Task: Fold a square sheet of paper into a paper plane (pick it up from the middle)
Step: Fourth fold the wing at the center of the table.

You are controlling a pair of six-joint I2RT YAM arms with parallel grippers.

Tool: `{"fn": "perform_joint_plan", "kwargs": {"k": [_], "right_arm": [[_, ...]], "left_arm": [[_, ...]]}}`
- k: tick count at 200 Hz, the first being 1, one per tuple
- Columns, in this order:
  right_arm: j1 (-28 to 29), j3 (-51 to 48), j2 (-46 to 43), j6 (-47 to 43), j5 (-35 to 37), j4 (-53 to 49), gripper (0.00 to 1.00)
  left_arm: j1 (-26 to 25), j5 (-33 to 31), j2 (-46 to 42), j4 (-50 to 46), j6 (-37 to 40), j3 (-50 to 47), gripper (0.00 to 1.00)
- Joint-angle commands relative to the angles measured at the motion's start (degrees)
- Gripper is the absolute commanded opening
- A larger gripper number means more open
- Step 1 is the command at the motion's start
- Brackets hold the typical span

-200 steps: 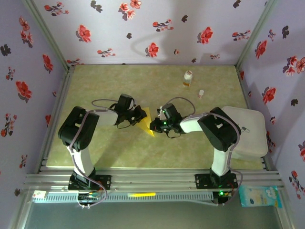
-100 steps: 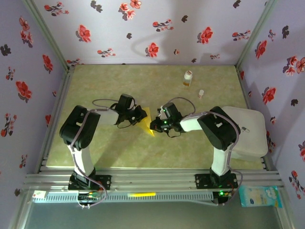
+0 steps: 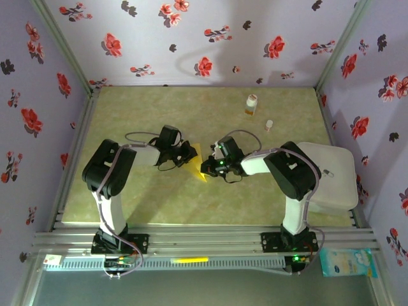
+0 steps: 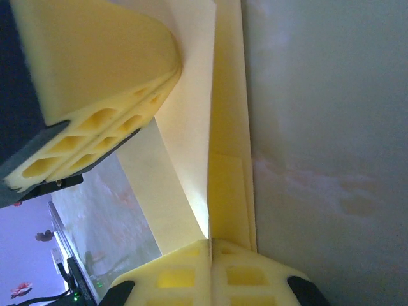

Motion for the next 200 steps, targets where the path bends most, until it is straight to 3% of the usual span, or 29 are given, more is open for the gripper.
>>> {"fn": "perform_joint_plan", "kwargs": {"k": [1,96,200], "right_arm": [[0.32,-0.26,4.07,0.58,3.78,-3.61,0.04],[0.32,0.04,4.15,0.61,3.69,-3.97,0.06],[0.32,-1.77,-1.00,1.83,0.38,-5.24,0.15]], "left_arm": [[-0.34,0.42,1.48,-0.74,1.84,1.31,0.06],[-0.34,0.50,2.72,-2.72,3.06,1.81,0.06],[-0.34,0.30,3.17,-4.06,4.22,1.65,0.05]]}}
